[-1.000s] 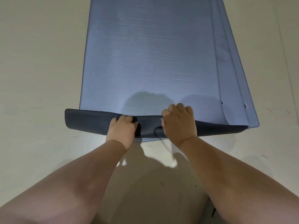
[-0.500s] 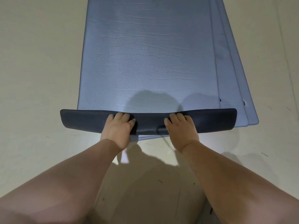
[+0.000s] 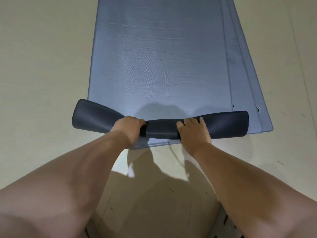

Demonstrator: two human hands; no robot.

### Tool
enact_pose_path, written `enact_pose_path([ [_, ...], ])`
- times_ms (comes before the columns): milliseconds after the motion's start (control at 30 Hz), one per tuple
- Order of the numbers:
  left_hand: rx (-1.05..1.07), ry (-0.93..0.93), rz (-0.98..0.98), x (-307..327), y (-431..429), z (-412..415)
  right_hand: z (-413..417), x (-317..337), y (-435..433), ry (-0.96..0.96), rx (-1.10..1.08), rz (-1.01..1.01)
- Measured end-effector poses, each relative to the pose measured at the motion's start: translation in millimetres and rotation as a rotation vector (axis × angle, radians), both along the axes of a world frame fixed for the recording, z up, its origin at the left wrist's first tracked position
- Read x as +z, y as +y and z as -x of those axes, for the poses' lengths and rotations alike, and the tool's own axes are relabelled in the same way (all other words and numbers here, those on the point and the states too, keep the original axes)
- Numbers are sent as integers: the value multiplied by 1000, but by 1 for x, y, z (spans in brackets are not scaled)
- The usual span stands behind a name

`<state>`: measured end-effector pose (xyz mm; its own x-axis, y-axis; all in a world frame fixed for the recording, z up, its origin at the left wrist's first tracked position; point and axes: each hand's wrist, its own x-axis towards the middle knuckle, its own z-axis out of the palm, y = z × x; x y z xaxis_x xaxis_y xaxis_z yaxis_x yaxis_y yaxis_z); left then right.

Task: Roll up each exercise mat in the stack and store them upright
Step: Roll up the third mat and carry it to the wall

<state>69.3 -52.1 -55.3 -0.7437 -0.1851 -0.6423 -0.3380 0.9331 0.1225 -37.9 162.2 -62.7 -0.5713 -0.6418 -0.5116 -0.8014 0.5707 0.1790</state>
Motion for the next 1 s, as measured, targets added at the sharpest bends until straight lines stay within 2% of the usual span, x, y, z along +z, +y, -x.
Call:
enact_pose_path([
  [100,1,-23,-88,14,-10,10,10,4,0,-76,-22,60],
  [233,-7,-112,-212,26,-24,23,30,25,-2,-331,-199,131],
  [400,73,-252,-327,27,-34,23,34,21,1,-447,-312,156],
  [533,243,-221,-390,21,-41,19,41,19,-6,-441,-285,103],
  [667,419,-44,-428,9,-42,15,45,16,-19,-452,-319,52],
  [733,456,52,-371,3,-40,18,49,17,-24,-437,-367,51],
  [867,359,103,-67,-7,-34,28,53,16,-28,-352,-511,162],
  [1000,335,80,46,-14,-30,38,41,5,-31,-71,-385,253],
])
